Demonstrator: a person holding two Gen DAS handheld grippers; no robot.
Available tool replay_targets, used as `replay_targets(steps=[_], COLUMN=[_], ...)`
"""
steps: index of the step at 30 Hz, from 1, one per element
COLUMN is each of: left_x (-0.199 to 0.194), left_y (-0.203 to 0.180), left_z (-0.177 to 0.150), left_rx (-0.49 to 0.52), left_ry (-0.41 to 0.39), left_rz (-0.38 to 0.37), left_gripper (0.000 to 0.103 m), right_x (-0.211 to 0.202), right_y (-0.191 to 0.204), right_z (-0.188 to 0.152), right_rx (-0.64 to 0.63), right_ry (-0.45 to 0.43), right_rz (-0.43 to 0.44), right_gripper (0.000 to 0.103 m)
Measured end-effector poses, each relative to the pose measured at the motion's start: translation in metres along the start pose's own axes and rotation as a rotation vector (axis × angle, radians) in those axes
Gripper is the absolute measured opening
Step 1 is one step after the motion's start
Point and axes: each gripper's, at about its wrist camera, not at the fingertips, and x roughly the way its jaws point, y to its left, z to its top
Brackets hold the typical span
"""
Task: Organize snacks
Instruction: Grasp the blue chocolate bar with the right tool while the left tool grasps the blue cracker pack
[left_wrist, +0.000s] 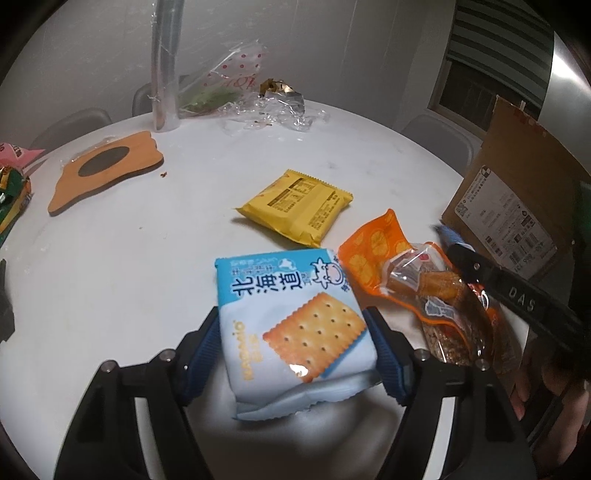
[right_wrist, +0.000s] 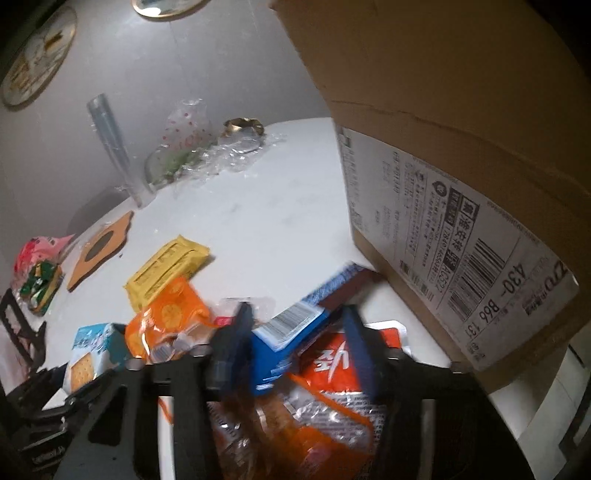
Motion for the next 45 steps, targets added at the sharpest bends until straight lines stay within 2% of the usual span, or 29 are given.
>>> replay_targets(steps=[2,7,10,14,16,18,20,23,26,29,33,37,38,40,43,45], left_x=[0.0,-0.001,-0.004,-0.007,-0.011,-0.013,-0.013,-0.013,-0.012,-0.009,-0.005,-0.002,-0.002,-0.002,-0.004,-0.008], left_y=[0.001,0.002,0.003,0.01,0.013,0.017,0.019,0.016,0.017,0.018,0.02,0.018,0.017,0.017,0.017,0.017], left_z=[0.0,-0.001,-0.002,-0.003,-0.006,-0.008,-0.009,-0.01,-0.01,-0.009,-0.009,-0.009,-0.008,-0.008,-0.009,-0.008], left_rx=[-0.002,-0.006,-0.003,-0.017,-0.019,-0.024,-0.026,-0.015,-0.026,-0.038,-0.053,-0.046,-0.044,-0.044,-0.042,-0.043], left_ry=[0.0,-0.003,-0.008,-0.014,-0.017,-0.012,-0.007,-0.002,0.001,0.008,0.016,0.032,0.03,0.029,0.023,0.017], left_rz=[-0.008,-0.008,-0.004,0.002,0.017,0.014,0.013,0.027,0.029,0.03,0.037,0.045,0.051,0.058,0.061,0.07], left_gripper=[0.071,0.071,0.071,0.07,0.07,0.07,0.07,0.071,0.072,0.076,0.076,0.075,0.071,0.07,0.068,0.068], right_x=[-0.003,-0.011,-0.025,-0.054,-0.062,-0.063,-0.06,-0.057,-0.055,-0.05,-0.046,-0.04,-0.039,-0.036,-0.037,-0.043], right_y=[0.005,0.002,-0.001,0.006,0.015,0.024,0.03,0.039,0.049,0.052,0.062,0.07,0.071,0.074,0.077,0.076], right_z=[-0.003,-0.008,-0.011,-0.014,-0.017,-0.023,-0.03,-0.041,-0.049,-0.051,-0.053,-0.057,-0.057,-0.06,-0.064,-0.063], right_rx=[-0.042,-0.066,-0.078,-0.159,-0.217,-0.276,-0.326,-0.414,-0.491,-0.496,-0.539,-0.588,-0.596,-0.625,-0.656,-0.656], right_ry=[-0.002,0.012,0.023,-0.004,0.018,0.047,0.051,0.016,-0.011,-0.014,-0.052,-0.052,-0.052,-0.045,-0.049,-0.064], right_rz=[0.011,0.086,0.162,0.258,0.334,0.366,0.349,0.278,0.215,0.202,0.192,0.197,0.196,0.18,0.16,0.182], right_gripper=[0.02,0.019,0.019,0.019,0.019,0.019,0.019,0.021,0.03,0.041,0.041,0.037,0.03,0.019,0.017,0.015])
